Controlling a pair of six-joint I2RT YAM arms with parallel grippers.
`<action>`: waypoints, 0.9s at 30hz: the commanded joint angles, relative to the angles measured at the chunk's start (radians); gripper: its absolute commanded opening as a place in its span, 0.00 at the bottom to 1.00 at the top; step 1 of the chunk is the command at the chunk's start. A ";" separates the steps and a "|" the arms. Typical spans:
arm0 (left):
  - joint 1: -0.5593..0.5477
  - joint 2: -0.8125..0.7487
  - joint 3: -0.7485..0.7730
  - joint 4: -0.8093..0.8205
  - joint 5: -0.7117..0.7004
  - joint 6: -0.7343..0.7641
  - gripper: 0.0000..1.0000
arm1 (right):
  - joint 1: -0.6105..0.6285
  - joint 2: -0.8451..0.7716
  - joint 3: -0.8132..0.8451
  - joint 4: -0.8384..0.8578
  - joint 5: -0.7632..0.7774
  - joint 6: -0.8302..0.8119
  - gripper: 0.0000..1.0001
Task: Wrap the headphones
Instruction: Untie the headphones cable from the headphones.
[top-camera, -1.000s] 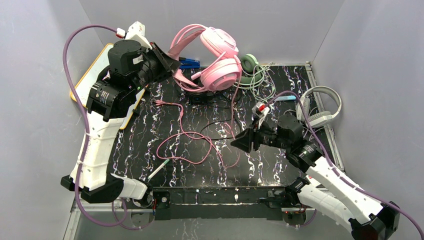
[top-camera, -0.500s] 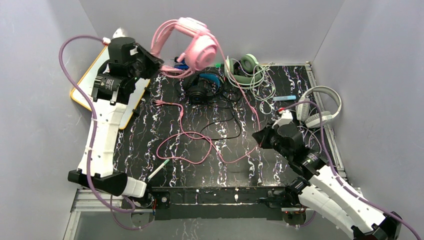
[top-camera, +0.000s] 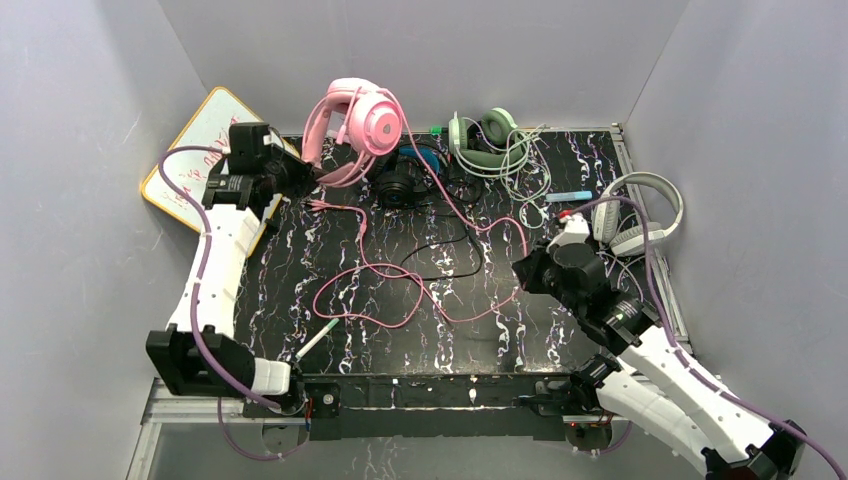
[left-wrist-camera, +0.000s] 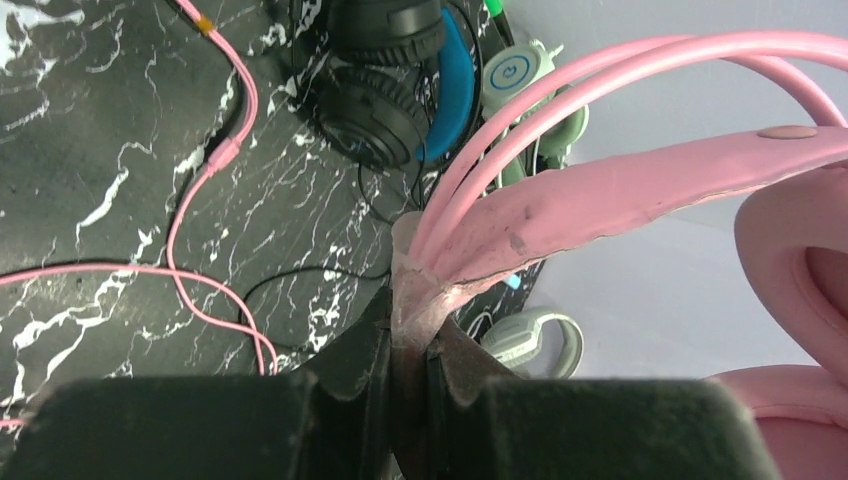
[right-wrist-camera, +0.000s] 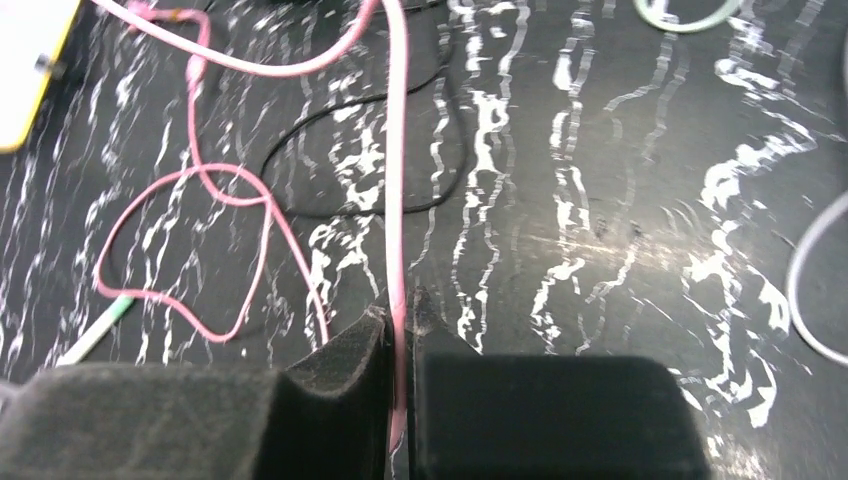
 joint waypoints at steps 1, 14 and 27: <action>-0.007 -0.146 -0.067 0.086 0.081 -0.035 0.00 | 0.000 0.068 0.082 0.146 -0.212 -0.135 0.16; -0.184 -0.175 -0.169 0.150 0.119 -0.048 0.00 | 0.001 0.245 0.229 0.346 -0.733 -0.390 0.99; -0.310 -0.221 -0.206 0.168 0.135 -0.080 0.00 | 0.000 0.306 0.160 0.685 -0.697 -0.382 0.99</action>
